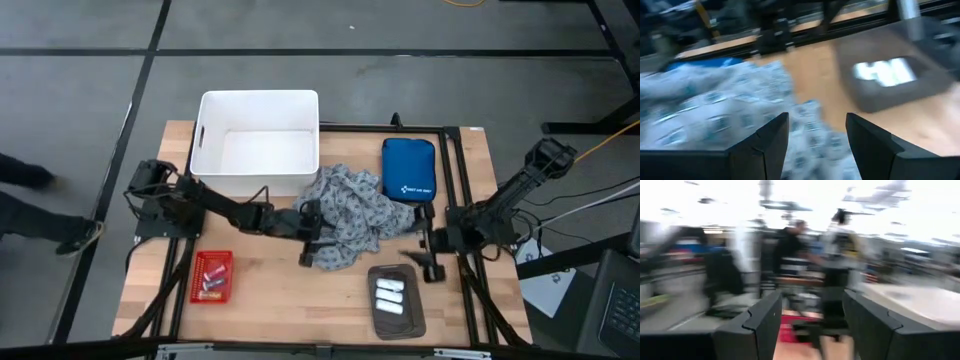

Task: Pick & Place Medicine items
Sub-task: Put the gray patient gown into the white bin

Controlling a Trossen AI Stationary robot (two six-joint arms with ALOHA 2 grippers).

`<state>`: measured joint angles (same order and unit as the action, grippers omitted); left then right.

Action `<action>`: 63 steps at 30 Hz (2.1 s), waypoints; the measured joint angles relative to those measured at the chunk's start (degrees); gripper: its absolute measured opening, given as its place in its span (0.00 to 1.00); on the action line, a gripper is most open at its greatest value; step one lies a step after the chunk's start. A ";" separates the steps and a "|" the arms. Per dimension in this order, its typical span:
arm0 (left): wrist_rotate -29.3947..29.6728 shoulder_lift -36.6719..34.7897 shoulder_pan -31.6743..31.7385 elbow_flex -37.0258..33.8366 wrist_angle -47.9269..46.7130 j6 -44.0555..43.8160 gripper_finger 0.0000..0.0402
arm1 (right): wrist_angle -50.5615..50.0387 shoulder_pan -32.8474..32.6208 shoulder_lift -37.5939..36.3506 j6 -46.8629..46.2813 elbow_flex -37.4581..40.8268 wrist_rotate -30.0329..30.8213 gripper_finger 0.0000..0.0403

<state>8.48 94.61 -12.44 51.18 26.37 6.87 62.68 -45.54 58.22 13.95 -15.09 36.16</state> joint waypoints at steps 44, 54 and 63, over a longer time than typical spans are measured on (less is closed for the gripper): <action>45.48 -0.04 -7.66 10.43 -35.05 -19.83 0.57 | -9.80 18.01 0.00 -6.27 -0.02 -3.12 0.52; 39.78 0.00 -5.31 10.09 -44.15 -29.66 0.64 | -11.47 18.05 0.00 -7.54 -0.02 -5.77 0.52; 33.54 3.00 -4.11 10.05 -41.19 -29.79 0.67 | -12.88 18.75 0.00 -9.57 -0.02 -9.42 0.52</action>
<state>42.02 97.61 -16.55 61.23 -14.82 -22.92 49.80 -26.79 58.22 4.39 -15.11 26.75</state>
